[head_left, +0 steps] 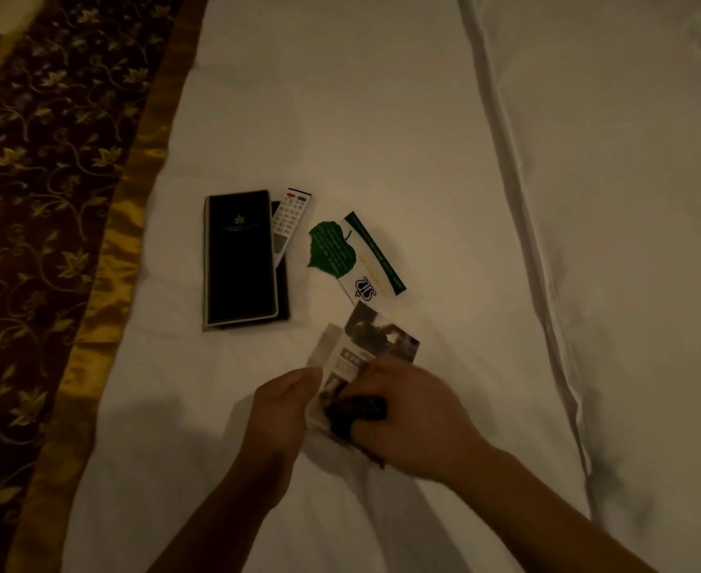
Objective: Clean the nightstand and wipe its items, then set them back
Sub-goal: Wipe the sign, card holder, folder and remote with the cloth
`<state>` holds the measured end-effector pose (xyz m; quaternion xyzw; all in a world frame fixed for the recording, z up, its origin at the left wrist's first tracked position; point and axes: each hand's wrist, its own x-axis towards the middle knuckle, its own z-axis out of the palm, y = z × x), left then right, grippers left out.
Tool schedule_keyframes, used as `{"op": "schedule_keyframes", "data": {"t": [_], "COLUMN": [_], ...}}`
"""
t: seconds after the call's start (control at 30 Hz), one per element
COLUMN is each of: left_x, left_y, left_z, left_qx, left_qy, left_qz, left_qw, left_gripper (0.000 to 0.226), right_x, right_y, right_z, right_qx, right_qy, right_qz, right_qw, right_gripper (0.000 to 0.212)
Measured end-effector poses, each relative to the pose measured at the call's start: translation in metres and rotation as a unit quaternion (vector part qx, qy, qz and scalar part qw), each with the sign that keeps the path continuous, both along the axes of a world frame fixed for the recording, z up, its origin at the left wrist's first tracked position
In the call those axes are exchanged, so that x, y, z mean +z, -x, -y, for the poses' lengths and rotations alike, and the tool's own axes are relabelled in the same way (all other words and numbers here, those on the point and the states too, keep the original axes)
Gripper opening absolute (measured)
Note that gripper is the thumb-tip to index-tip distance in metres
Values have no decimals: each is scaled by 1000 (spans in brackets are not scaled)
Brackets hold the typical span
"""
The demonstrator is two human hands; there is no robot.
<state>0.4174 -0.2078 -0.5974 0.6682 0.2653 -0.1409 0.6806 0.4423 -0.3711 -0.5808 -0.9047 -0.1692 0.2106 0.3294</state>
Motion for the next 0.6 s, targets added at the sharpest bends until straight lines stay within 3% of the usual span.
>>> {"op": "schedule_keyframes", "data": {"t": [0.1, 0.2, 0.27, 0.37, 0.43, 0.47, 0.53, 0.6], "left_x": [-2, -4, -4, -1, -2, -3, -5, -6], "left_y": [6, 10, 11, 12, 10, 8, 6, 5], "left_z": [6, 10, 8, 1, -5, -6, -4, 3], "left_qx": [-15, -20, -39, -58, -52, -50, -50, -51], "left_qy": [-12, -20, -17, -6, 4, 4, 4, 4], "left_qz": [-5, 7, 8, -10, -18, -24, -29, -17], "left_qw": [1000, 1000, 999, 998, 998, 998, 998, 999], "left_gripper": [39, 33, 26, 21, 22, 22, 24, 32], "right_x": [-6, -5, -7, -13, -15, -14, -10, -11], "right_y": [-15, -15, -20, -41, -39, -33, -16, 1], "right_z": [6, -20, -17, 26, 50, 54, 49, 41], "right_qx": [-125, -66, -54, -249, -378, -425, -438, -408], "right_qy": [57, 7, 42, 87, -47, -169, -350, -416], "right_qz": [77, 133, 159, 82, -56, -137, -264, -304], "right_qw": [988, 989, 985, 961, 923, 878, 785, 754], "right_gripper": [36, 35, 32, 31, 24, 19, 17, 24]}}
